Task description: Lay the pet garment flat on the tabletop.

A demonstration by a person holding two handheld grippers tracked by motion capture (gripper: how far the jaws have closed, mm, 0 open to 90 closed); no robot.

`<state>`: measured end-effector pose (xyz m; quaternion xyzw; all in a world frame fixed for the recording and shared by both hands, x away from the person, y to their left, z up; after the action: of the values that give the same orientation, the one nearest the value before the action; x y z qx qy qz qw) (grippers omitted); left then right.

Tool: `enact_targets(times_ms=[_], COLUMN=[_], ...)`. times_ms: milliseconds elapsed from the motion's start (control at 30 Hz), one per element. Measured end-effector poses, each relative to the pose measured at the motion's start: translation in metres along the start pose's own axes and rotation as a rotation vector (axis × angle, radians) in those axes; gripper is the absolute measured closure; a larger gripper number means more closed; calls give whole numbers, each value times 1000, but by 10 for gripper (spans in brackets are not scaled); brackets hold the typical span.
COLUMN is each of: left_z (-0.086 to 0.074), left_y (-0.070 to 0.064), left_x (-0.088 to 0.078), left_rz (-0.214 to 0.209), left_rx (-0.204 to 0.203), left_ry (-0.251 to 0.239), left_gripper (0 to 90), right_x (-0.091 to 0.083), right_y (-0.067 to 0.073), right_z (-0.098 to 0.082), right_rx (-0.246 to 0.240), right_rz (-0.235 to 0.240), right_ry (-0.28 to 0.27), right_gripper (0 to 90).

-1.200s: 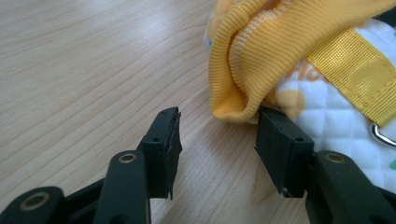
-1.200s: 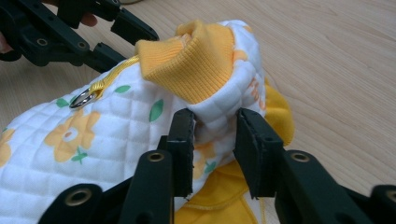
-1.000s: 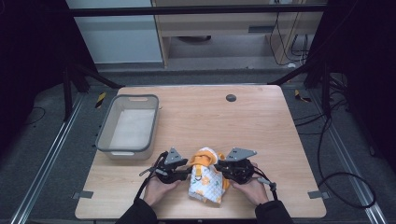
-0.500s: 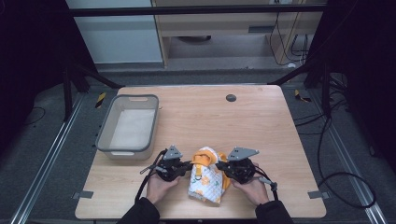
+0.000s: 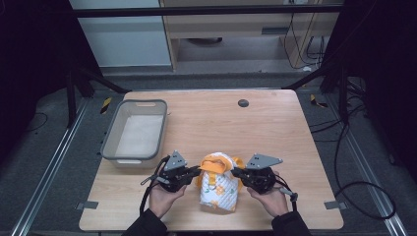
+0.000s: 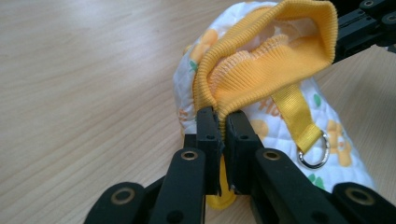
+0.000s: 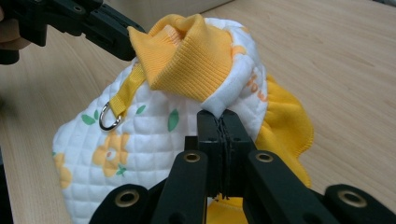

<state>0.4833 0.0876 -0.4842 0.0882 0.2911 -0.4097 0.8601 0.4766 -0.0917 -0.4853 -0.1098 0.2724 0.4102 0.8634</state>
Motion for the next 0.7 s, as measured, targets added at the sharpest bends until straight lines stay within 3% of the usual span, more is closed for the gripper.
enact_targets(times_ms=[367, 700], left_z=[24, 49], left_y=[-12, -9], left_x=[-17, -31], left_rz=[23, 54], left_rx=[48, 57], left_ry=[-58, -122], left_gripper=[856, 858], right_x=[-16, -27], right_y=[-3, -9], right_z=[14, 33], right_rx=[5, 20], right_rz=[-20, -43], right_ry=[-69, -137], right_gripper=[888, 888])
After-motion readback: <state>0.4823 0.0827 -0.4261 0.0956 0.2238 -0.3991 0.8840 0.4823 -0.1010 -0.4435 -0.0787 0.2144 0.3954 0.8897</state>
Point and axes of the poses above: each handheld gripper's, and its own axes: x roughly forward along the jaws, z roughly out of its top, y roughly to its left, the point moved 8 cm from there along x, roughly forward along the jaws, and after that the axes turned 2 degrees about y, right-handed, at the moved point
